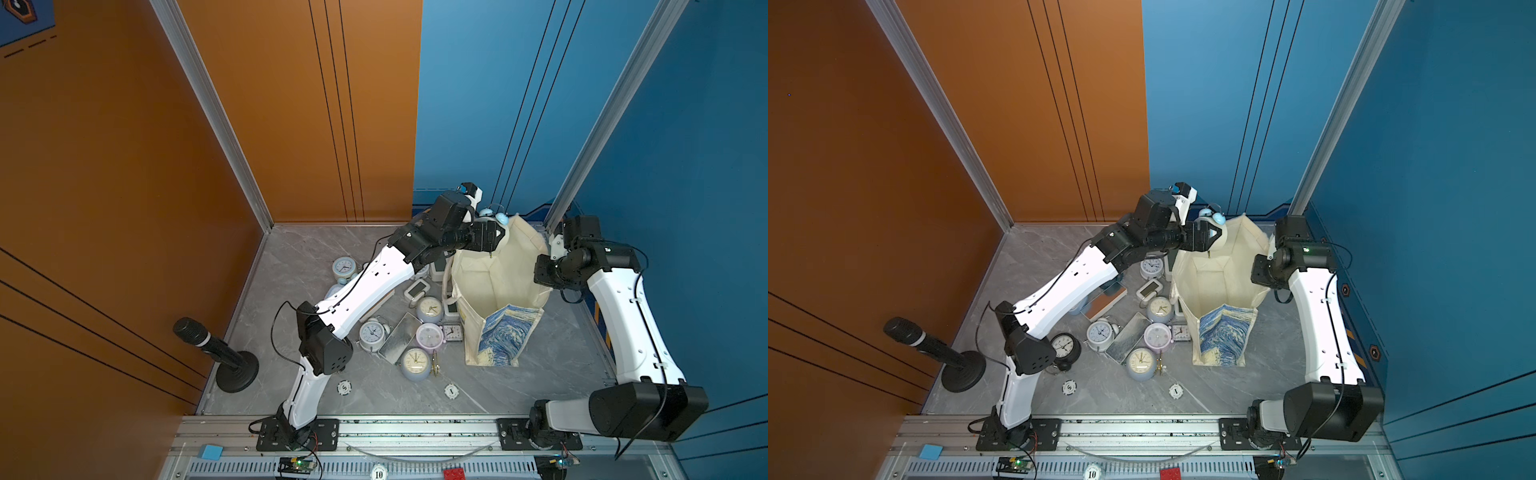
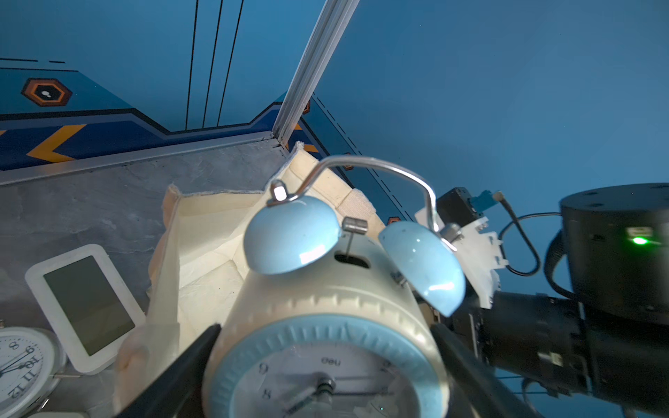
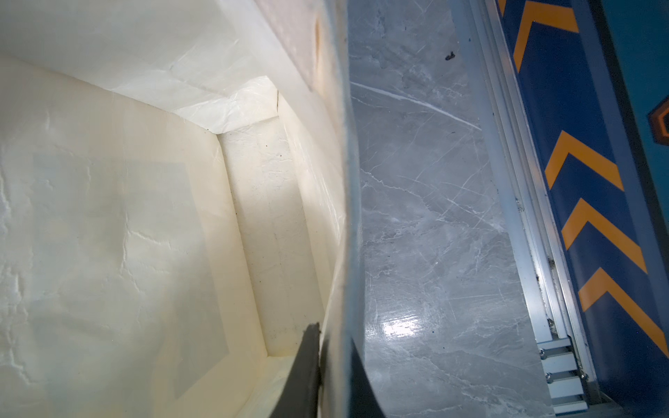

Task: Put the alarm clock into the canvas bag
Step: Place the alarm at the canvas bag.

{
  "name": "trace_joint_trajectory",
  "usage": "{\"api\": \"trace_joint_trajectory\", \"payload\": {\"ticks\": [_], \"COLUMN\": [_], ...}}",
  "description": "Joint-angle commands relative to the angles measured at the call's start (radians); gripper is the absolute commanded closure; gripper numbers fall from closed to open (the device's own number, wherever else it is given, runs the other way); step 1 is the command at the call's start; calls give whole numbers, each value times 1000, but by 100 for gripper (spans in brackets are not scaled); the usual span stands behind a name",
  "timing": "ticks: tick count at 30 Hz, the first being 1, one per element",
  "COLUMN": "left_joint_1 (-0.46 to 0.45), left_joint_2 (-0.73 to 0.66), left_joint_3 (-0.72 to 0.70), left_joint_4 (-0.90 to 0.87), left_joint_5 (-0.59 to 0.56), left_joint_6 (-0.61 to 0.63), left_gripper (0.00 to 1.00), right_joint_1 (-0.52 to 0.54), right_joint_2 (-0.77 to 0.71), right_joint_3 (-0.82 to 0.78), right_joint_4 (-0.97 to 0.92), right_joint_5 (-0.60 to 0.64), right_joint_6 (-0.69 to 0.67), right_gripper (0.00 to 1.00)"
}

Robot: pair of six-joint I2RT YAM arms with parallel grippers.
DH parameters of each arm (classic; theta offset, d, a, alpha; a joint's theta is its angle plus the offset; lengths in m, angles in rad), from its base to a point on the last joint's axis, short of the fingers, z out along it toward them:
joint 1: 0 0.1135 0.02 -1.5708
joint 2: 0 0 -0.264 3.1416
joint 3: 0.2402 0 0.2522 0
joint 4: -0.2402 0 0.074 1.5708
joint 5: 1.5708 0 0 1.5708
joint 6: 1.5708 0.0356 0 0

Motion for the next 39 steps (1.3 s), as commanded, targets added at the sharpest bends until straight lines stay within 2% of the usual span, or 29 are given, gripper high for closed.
{"api": "trace_joint_trajectory", "payload": {"ticks": [1,7,21,39], "left_joint_1": [-36,-75,-120,-110], "left_joint_2": [42,139,328,495], "left_joint_3": [56,99,155,159], "left_joint_4": [24,-7,-43,-64], "left_joint_5": [-133,-301,-443,-370], "left_joint_6": [49,113,230,233], "left_gripper": [57,58,59,56], "right_joint_1": [13,19,26,29], "right_joint_2": [-11,-6,-10,-6], "right_joint_3": [5,7,-13,-23], "right_joint_4": [-4,-3,2,8], "right_joint_5": [10,9,14,16], "right_joint_6": [-13,-14,-15,-15], "right_gripper": [88,88,88,88]}}
